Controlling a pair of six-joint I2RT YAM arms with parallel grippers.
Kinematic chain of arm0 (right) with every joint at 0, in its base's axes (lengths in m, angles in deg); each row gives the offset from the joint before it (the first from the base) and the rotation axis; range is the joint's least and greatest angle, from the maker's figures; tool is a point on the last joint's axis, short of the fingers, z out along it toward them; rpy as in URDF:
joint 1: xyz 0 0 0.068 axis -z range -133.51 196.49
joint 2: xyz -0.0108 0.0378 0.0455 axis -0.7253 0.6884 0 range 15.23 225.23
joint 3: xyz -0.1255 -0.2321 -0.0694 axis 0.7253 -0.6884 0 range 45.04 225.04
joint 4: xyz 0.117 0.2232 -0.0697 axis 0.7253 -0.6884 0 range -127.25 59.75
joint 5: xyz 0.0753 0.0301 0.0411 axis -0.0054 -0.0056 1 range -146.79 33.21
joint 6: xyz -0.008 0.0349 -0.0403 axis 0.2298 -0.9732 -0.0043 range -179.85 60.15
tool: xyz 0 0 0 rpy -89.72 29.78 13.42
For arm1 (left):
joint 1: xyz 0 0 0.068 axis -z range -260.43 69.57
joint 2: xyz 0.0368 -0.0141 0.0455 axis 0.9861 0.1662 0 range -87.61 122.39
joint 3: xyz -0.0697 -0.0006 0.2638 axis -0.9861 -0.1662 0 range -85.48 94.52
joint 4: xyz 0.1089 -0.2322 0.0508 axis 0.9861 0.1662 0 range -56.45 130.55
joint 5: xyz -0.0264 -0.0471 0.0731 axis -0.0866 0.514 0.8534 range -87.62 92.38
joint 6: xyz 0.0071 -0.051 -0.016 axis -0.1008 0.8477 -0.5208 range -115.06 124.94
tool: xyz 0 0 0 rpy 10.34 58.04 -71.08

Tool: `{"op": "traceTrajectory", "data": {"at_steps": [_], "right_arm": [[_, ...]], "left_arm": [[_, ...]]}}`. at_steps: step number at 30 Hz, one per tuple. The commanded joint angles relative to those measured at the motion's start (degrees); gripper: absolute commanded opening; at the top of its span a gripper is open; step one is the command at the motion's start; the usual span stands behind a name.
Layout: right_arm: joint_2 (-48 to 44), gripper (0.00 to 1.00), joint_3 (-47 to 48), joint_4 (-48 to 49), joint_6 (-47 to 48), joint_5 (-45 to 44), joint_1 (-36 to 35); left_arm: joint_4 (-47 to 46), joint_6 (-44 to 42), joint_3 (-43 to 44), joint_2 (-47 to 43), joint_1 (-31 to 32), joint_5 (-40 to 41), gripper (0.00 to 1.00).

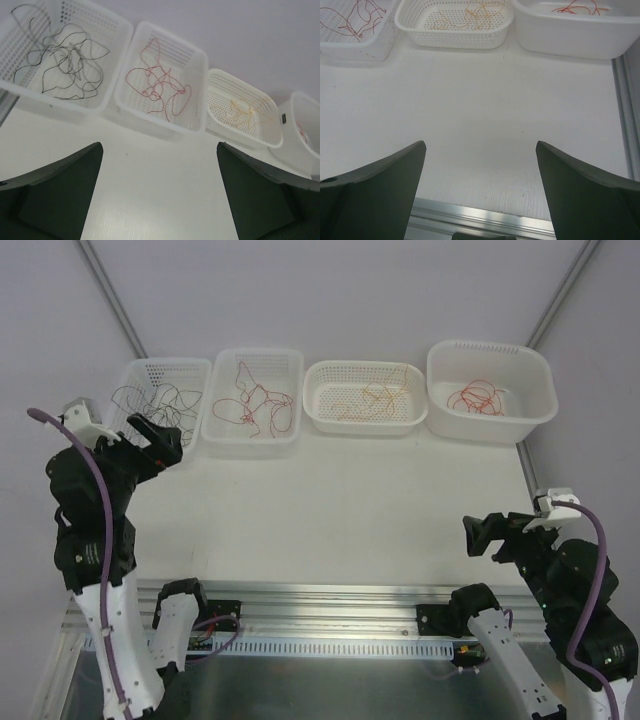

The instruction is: Untangle the cables

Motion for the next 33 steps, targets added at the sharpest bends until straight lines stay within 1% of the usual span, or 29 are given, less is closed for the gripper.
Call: {"op": "traceTrajectory", "data": {"at_steps": [1,2,3,4,5,7,8,10,11,14,18,22,23,25,33], "right_arm": [[-0.2,0.97,3.2,-0.5,1.6,-3.5,-2.4],[-0.5,0.97,3.5,-0.7,1.8,-4.1,-2.8],[-0.6,0.97,3.8,-0.9,1.9,-5.3,-3.3],[-0.9,0.97,3.7,-1.0,2.0,-6.0,-3.5],[-1.3,0.97,3.7,-1.1,2.1,-7.8,-3.5],[-3.3,0.97,2.7,-0.7,2.2,-9.1,-3.5],[-4.1,0.97,2.2,-0.3,2.4,-9.7,-3.5],[-6.6,0.97,1.1,0.2,2.7,-10.6,-3.5],[-7.3,0.97,1.0,0.2,2.6,-10.9,-3.4],[-10.6,0.97,0.9,0.1,2.6,-13.6,-3.5],[-13.7,0.97,1.4,-1.1,3.6,-16.0,-3.5],[-16.5,0.97,0.7,-2.1,4.8,-15.8,-3.5],[-18.5,0.97,0.5,-2.4,4.8,-15.7,-3.5],[-19.3,0.97,0.4,-3.4,4.7,-15.9,-3.5],[-21.3,0.97,-0.6,-4.8,2.8,-16.2,-3.5]], "left_arm": [[10.2,-7.7,2.5,-4.3,8.1,5.5,0.99],[11.0,-7.6,1.4,-8.1,9.3,7.1,0.99],[11.7,-7.3,0.6,-10.3,11.9,8.9,0.99],[12.3,-6.4,-0.2,-12.6,13.0,12.5,0.99],[13.3,-6.0,-1.7,-17.2,14.1,13.6,0.99],[14.0,-6.0,-3.0,-21.7,17.0,17.1,0.99],[14.2,-6.1,-4.6,-25.8,17.0,18.2,0.99],[14.4,-7.0,-6.4,-29.7,20.3,20.0,0.99],[14.6,-7.1,-7.9,-33.1,20.7,21.4,0.99],[15.1,-7.2,-9.8,-38.6,21.9,22.3,0.99],[15.2,-7.4,-11.8,-44.2,22.1,23.7,0.99],[15.2,-7.8,-13.7,-48.8,22.1,25.2,0.99],[15.2,-7.8,-13.9,-50.0,22.1,25.3,0.99],[15.5,-7.7,-14.1,-51.2,22.1,25.5,0.99],[15.8,-5.7,-15.4,-51.3,22.1,27.2,0.99]]}}
